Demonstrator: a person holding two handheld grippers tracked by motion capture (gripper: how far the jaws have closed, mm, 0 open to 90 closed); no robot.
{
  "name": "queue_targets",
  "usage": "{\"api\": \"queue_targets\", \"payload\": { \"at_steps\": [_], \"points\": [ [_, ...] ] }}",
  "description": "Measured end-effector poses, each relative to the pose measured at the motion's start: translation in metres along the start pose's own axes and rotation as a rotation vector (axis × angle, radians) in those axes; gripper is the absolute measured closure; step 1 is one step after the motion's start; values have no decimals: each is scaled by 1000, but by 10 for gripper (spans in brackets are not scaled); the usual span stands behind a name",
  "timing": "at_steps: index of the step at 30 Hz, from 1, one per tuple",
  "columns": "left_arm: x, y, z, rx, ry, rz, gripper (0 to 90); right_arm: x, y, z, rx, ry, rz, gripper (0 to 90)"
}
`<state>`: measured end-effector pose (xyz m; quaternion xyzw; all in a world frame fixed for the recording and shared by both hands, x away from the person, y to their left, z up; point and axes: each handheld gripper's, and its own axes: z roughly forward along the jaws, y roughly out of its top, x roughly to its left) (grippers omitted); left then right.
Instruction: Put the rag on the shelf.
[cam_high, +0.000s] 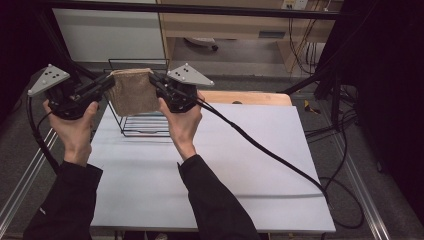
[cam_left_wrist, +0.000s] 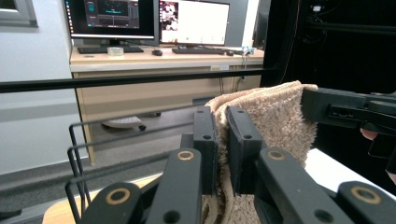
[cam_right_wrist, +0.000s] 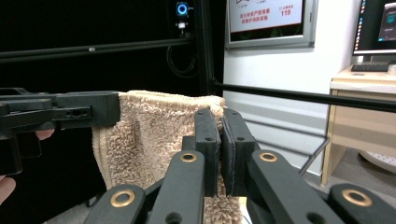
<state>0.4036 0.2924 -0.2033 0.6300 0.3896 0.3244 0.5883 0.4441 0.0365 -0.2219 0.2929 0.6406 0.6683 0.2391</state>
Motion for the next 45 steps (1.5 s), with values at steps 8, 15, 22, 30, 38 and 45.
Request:
{"api": "queue_targets", "payload": {
  "at_steps": [8, 15, 22, 30, 38, 45],
  "points": [
    [11, 15, 8, -4, 5, 3, 829, -1, 12, 12, -24, -11, 3, 866],
    [18, 24, 14, -12, -1, 6, 829, -3, 19, 21, -39, -25, 4, 866],
    [26, 34, 19, -16, 5, 15, 829, -5, 26, 31, -54, -33, 0, 866],
    [36, 49, 30, -22, 11, 15, 829, -6, 39, 42, -68, -50, -22, 867],
    [50, 54, 47, -11, 11, 5, 829, -10, 45, 55, -65, -69, -32, 867],
    [56, 52, 62, -3, 2, 1, 829, -20, 44, 64, -56, -88, -29, 867]
  ]
}}
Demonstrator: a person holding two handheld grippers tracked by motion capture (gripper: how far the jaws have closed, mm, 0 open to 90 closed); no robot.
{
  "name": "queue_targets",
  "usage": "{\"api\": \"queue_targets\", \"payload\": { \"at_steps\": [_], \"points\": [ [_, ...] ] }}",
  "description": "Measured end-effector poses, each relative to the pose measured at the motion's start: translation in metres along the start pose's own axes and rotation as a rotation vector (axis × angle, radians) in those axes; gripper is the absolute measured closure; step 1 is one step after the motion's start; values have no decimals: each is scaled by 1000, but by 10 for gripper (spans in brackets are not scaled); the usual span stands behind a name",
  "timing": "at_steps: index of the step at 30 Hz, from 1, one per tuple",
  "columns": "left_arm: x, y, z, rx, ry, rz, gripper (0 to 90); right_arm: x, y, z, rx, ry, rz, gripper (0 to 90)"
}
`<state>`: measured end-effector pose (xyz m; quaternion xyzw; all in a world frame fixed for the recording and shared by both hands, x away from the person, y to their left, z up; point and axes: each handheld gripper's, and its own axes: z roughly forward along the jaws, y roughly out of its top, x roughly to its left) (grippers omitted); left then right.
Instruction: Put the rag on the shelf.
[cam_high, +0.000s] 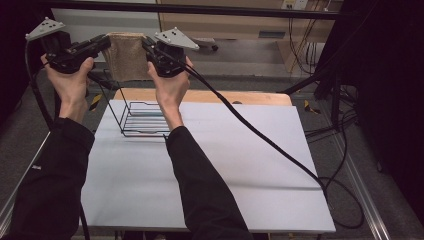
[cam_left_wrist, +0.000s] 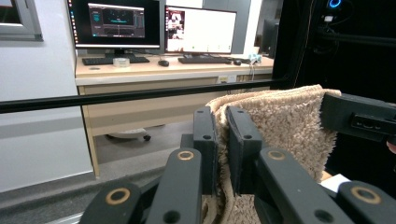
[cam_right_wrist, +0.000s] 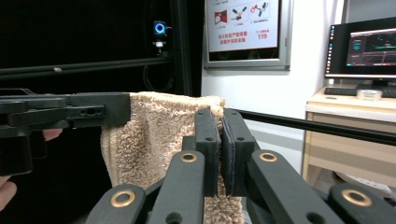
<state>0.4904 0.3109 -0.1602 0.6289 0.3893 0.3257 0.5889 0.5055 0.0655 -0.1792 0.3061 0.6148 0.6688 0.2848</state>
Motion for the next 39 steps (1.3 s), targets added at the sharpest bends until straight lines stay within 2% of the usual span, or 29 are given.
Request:
{"api": "queue_targets", "payload": {
  "at_steps": [4, 11, 14, 18, 21, 25, 31, 34, 39],
  "points": [
    [2, -3, 6, 10, 18, 21, 829, -5, -4, 7, 20, -13, -6, 866],
    [9, -9, 15, 12, 25, 34, 829, -9, -11, 15, 34, -10, -6, 867],
    [10, -13, 19, 15, 18, 26, 829, -10, -14, 15, 47, -12, -3, 866],
    [7, -20, 19, 17, 2, 35, 829, -13, -19, 11, 65, -15, 5, 866],
    [7, -24, 19, 37, 9, 53, 829, -12, -24, 9, 87, -20, 1, 866],
    [8, -33, 18, 45, -5, 51, 829, -14, -30, 8, 100, -15, 7, 866],
    [9, -44, 20, 73, 0, 53, 829, -14, -39, 9, 125, -15, -5, 866],
    [11, -47, 19, 71, -4, 45, 829, -14, -41, 10, 133, -10, -6, 866],
    [11, -50, 11, 57, -17, 55, 829, -11, -44, 8, 127, 2, 1, 865]
  ]
}}
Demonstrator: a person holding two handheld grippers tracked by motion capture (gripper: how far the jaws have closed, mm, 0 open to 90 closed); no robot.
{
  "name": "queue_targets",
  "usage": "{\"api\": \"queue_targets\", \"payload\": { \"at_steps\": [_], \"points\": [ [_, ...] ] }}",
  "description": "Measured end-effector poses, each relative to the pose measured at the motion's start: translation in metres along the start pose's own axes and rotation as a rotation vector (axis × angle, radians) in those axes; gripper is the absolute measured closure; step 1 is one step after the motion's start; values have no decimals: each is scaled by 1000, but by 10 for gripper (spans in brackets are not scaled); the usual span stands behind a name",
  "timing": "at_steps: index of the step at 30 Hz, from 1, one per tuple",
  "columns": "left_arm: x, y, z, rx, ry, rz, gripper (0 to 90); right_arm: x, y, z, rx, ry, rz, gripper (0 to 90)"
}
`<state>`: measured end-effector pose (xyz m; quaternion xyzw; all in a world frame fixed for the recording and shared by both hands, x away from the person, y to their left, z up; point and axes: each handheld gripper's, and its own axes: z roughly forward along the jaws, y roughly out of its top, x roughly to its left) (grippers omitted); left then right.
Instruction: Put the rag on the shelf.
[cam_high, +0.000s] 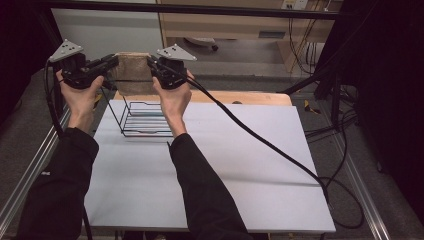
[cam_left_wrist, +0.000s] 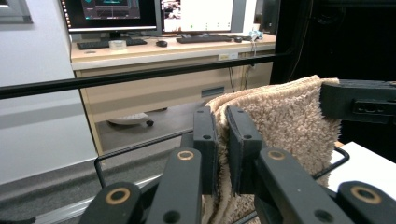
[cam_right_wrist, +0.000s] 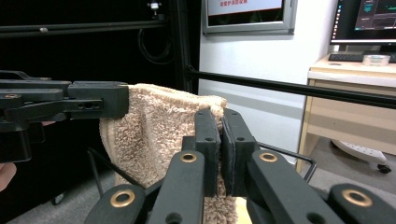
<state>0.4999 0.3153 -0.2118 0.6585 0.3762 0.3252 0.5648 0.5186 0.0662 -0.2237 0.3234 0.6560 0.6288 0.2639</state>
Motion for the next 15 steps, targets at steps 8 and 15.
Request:
{"api": "queue_targets", "payload": {
  "at_steps": [8, 15],
  "points": [
    [-6, -8, -9, 2, -34, 31, 828, 0, -7, -9, 1, 12, -4, 862],
    [-9, -11, -18, 13, -56, 44, 826, 3, -12, -19, 5, 47, -27, 858]
  ]
}}
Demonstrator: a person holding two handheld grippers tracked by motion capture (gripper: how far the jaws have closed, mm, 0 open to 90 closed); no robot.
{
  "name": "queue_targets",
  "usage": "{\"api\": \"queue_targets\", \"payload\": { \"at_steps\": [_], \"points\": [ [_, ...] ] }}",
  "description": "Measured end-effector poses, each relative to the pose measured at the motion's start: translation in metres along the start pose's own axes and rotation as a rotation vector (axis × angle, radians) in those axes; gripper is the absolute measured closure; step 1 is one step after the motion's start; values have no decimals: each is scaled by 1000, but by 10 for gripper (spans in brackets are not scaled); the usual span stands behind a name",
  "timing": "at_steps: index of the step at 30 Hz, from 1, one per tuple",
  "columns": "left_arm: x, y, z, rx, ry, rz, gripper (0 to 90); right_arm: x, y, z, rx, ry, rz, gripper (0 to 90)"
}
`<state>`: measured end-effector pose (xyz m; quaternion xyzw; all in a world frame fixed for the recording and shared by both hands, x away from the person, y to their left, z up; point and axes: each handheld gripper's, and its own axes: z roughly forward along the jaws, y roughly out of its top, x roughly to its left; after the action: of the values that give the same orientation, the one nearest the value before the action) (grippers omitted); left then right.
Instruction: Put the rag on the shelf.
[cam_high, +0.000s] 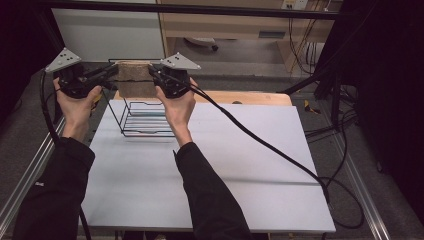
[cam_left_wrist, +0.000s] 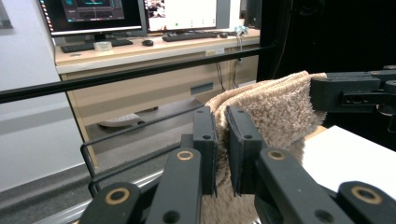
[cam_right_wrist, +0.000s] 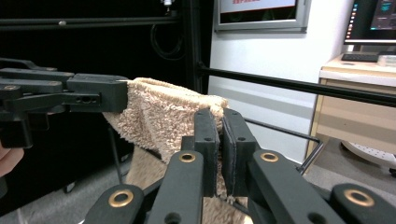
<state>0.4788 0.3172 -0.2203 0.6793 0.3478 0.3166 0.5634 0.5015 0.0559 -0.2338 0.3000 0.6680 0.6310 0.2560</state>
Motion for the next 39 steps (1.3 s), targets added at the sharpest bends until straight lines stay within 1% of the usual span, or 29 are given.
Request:
{"api": "queue_targets", "payload": {
  "at_steps": [3, 4, 5, 7, 15, 19, 21, 25, 27, 30, 31, 34, 35, 39],
  "points": [
    [-2, -5, -5, 18, -9, 7, 823, 2, -2, -4, 15, 13, -21, 858],
    [-3, -5, -6, 22, -7, 10, 820, 3, -3, -4, 22, 15, -24, 857],
    [-3, -7, -7, 26, -15, 2, 818, 3, -3, -5, 28, 18, -23, 857],
    [-5, -9, -10, 36, -3, 10, 813, 4, -5, -5, 42, 22, -27, 856],
    [-11, -12, -13, 71, 0, -2, 793, 8, -9, -8, 79, 32, -72, 855],
    [-11, -7, -16, 89, -3, -26, 747, 8, -10, -8, 82, 38, -72, 856],
    [-10, -2, -18, 80, 5, -44, 697, 8, -11, -9, 87, 40, -75, 857],
    [-8, 14, -23, 43, 19, -80, 676, 8, -14, -8, 91, 44, -80, 857],
    [-7, 20, -20, 52, 28, -85, 693, 9, -16, -8, 93, 43, -91, 856],
    [-5, 22, -10, 94, 21, -96, 735, 9, -17, -8, 92, 47, -88, 856],
    [-6, 21, -7, 105, 18, -97, 748, 9, -17, -8, 92, 48, -90, 855],
    [-8, 15, 1, 140, -9, -98, 798, 9, -17, -9, 93, 51, -101, 854],
    [-9, 12, 2, 147, -16, -95, 813, 9, -18, -9, 93, 54, -103, 852],
    [-10, 1, 0, 163, -21, -92, 855, 8, -20, -11, 92, 60, -103, 841]
  ]
}}
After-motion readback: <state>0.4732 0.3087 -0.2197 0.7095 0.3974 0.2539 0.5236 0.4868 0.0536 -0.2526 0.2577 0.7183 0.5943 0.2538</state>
